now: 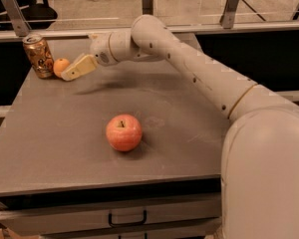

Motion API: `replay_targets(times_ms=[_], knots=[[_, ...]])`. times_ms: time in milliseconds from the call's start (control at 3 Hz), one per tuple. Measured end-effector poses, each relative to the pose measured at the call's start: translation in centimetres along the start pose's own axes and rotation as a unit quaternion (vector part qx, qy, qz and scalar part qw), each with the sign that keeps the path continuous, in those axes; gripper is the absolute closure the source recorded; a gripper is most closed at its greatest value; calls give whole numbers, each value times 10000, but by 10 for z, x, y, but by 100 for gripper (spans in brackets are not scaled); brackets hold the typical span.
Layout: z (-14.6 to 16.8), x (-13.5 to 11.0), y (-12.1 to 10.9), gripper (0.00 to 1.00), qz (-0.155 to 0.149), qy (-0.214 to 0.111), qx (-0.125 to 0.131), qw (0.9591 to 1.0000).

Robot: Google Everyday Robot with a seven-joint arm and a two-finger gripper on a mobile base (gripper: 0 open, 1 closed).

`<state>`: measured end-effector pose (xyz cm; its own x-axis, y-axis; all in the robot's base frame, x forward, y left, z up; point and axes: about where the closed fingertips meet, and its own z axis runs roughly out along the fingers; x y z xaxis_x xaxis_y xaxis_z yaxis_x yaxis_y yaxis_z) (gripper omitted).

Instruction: Move orange near orange can

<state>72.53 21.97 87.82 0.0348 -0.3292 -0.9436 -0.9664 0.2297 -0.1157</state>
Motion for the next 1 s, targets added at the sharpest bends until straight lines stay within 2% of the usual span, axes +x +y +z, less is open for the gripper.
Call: replay_targets(times_ms=[333, 667, 1000], knots=[[-33, -14, -19, 0, -52, -127, 422, 9990], [-142, -78, -62, 0, -644, -513, 1674, 9824], [-255, -145, -81, 0, -1344, -837, 2893, 9441]])
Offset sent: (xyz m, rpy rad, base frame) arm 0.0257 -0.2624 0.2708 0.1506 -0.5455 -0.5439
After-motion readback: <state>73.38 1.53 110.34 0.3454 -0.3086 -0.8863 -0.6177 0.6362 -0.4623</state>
